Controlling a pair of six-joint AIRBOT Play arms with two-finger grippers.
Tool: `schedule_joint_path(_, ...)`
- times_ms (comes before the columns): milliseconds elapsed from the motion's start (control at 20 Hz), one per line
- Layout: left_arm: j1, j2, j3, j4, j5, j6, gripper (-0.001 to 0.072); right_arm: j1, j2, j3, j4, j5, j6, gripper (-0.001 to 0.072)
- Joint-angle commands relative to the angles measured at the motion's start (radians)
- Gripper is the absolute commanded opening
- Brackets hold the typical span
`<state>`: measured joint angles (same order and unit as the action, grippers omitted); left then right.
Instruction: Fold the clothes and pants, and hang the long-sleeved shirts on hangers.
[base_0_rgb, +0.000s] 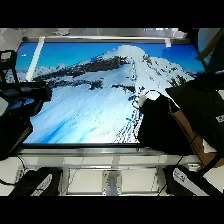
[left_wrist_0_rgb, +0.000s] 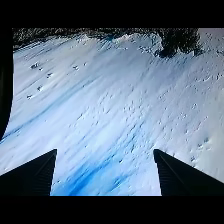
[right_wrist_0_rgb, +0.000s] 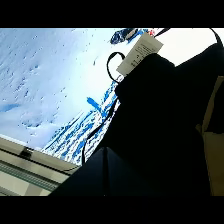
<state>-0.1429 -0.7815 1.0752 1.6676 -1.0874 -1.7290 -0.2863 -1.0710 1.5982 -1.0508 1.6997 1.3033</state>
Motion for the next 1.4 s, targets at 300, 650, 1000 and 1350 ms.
schedule_joint_path(300,0.001,0.000,0.001,0.000,0.000,0.000,0.0698,0.001,0.000,0.001,0.000,-0.009,0.000,0.0005)
schedule_joint_path(650,0.002,-0.027,0.001,0.046,0.040,0.000,0.0698,0.001,0.000,0.001,0.000,-0.018,0.000,0.0005)
schedule_joint_path(1000,0.384,-0.214,0.001,0.080,0.041,-0.062,0.0695,0.001,0.000,0.001,0.002,-0.019,0.001,0.0005)
schedule_joint_path(1350,0.816,-0.445,0.001,-0.074,0.011,0.199,0.0699,0.001,0.000,0.001,0.008,-0.025,0.023,0.0005)
